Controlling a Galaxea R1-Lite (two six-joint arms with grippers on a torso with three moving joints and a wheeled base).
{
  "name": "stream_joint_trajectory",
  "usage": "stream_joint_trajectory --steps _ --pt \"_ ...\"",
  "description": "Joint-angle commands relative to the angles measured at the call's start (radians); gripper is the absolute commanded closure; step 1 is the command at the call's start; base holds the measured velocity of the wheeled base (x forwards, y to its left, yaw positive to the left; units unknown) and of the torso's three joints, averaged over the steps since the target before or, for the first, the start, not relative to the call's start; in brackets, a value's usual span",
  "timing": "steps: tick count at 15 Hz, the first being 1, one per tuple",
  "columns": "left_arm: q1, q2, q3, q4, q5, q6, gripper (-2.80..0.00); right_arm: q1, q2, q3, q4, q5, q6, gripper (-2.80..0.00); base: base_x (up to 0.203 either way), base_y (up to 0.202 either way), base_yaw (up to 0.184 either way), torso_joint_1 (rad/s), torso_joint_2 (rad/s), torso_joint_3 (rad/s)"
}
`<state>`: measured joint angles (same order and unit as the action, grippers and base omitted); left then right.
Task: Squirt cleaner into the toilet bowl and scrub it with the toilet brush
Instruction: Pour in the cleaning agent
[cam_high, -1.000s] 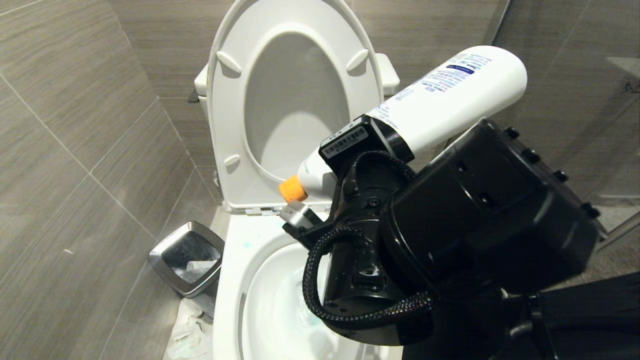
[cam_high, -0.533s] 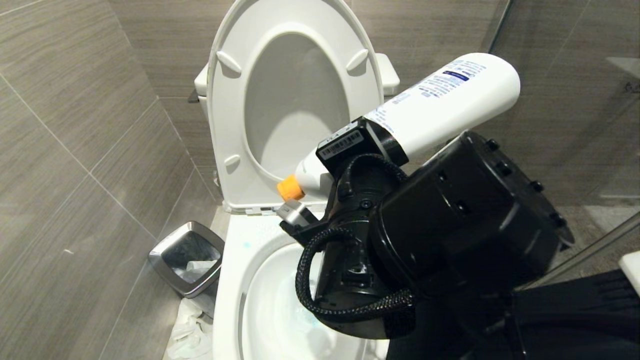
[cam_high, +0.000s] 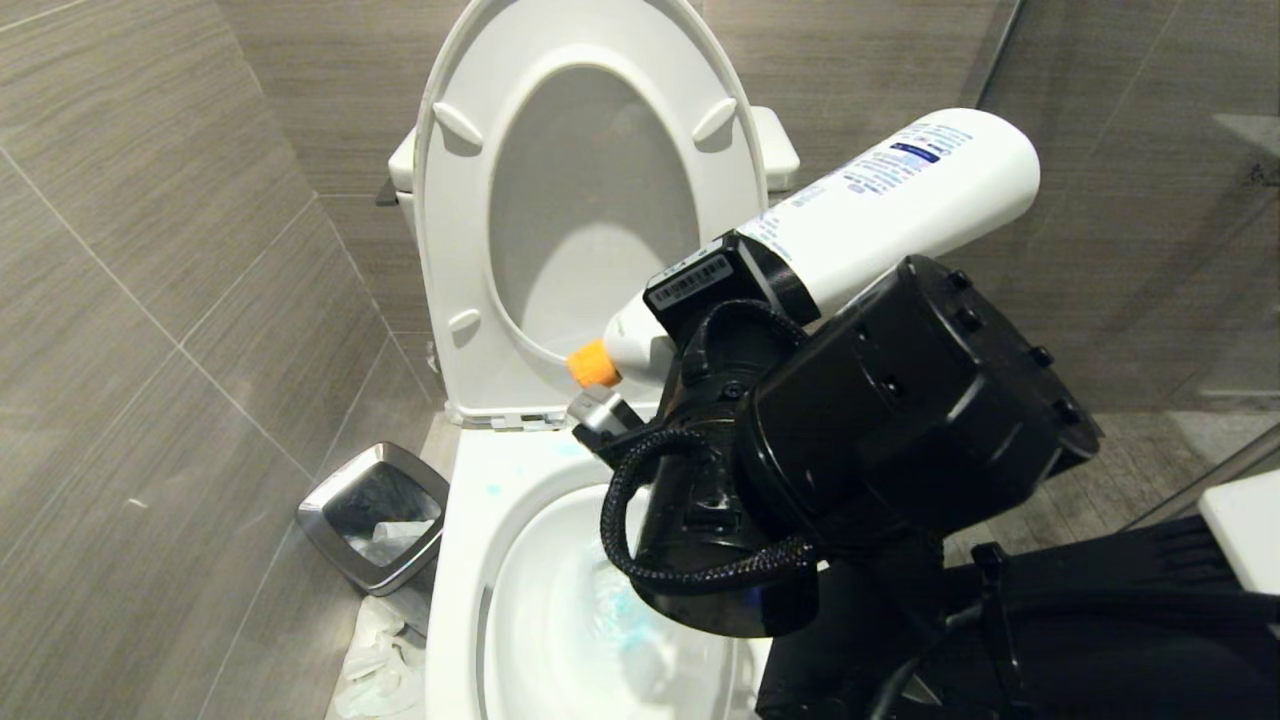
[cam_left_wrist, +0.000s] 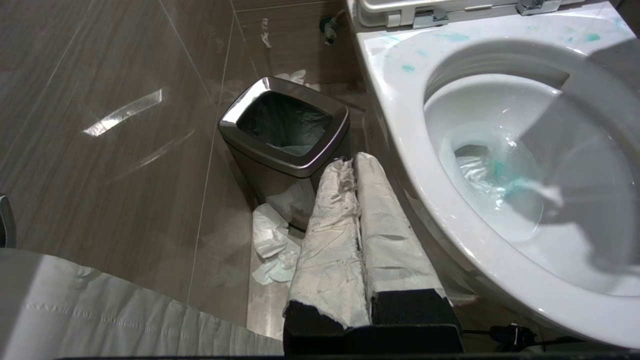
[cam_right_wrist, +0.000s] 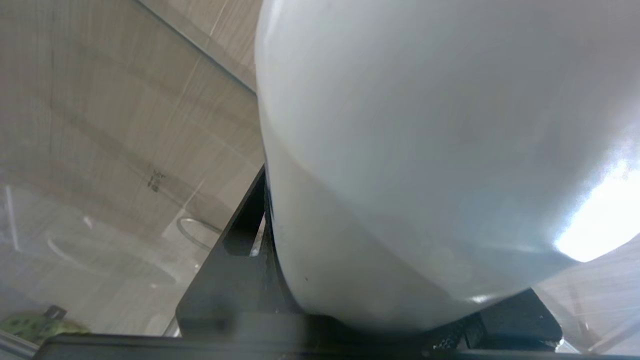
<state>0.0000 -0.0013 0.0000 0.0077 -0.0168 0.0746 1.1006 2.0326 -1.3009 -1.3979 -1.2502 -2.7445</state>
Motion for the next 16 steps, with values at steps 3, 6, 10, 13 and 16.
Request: stream_joint_trajectory --steps 3,6,10,13,16 --pt "0.0 0.001 0.002 0.0 0.0 0.001 0.0 -0.025 0.002 -0.006 -0.007 0.0 -0.016 0.0 0.0 0.0 0.0 0.0 0.0 0.0" --pt "0.0 0.001 0.0 0.001 0.0 0.001 0.0 -0.03 0.01 -0.008 -0.006 0.005 -0.016 0.0 0.0 0.0 0.0 0.0 0.0 0.0" --pt "0.0 0.001 0.001 0.0 0.0 0.001 0.0 -0.03 0.053 -0.081 -0.007 0.048 -0.016 0.0 0.0 0.0 0.0 0.0 0.0 0.0" --pt "0.0 0.001 0.002 0.0 0.0 0.001 0.0 -0.03 0.083 -0.144 -0.007 0.049 -0.016 0.0 0.0 0.0 0.0 0.0 0.0 0.0" --pt "0.0 0.001 0.002 0.0 0.0 0.001 0.0 -0.03 0.092 -0.155 -0.009 0.05 -0.016 0.0 0.0 0.0 0.0 0.0 0.0 0.0"
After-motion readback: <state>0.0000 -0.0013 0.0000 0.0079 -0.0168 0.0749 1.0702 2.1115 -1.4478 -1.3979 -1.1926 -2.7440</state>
